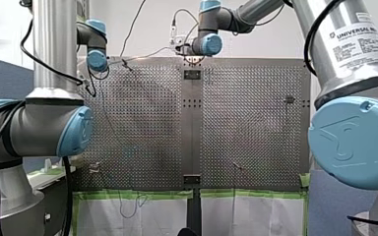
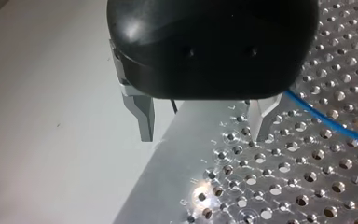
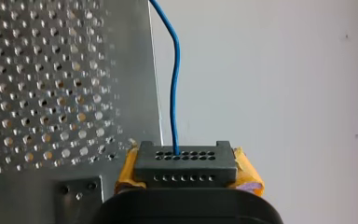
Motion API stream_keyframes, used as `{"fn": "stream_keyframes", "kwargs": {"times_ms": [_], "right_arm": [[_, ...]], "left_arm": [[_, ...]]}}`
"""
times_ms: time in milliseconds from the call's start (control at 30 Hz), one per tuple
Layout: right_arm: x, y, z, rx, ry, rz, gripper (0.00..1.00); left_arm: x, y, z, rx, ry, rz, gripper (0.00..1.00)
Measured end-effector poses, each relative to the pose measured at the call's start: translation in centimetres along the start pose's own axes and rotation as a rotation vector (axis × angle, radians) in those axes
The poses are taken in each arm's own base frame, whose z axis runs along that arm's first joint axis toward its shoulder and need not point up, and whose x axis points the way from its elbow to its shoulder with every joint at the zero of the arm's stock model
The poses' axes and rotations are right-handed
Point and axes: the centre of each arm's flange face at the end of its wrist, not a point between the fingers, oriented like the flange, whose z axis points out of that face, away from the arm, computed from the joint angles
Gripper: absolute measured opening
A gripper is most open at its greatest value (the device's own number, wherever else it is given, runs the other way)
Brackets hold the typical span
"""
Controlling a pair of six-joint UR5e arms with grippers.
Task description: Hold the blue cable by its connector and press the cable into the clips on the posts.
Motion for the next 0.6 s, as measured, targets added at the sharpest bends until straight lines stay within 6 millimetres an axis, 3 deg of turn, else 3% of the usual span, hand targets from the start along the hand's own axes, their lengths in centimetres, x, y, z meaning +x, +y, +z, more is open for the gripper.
{"fn": "stream_keyframes", "kwargs": {"times_ms": [433, 600], "right_arm": [[3.2, -3.3, -3.3, 0.045, -0.022, -0.021, 0.0], [2.5, -4.3, -4.5, 0.055, -0.044, -0.019, 0.0]], "left_arm": [[-0.6, 0.4, -4.7, 0.0, 0.017, -0.02, 1.0], [-0.6, 0.6, -6.9, -0.016, 0.051, 0.013, 1.0]]}}
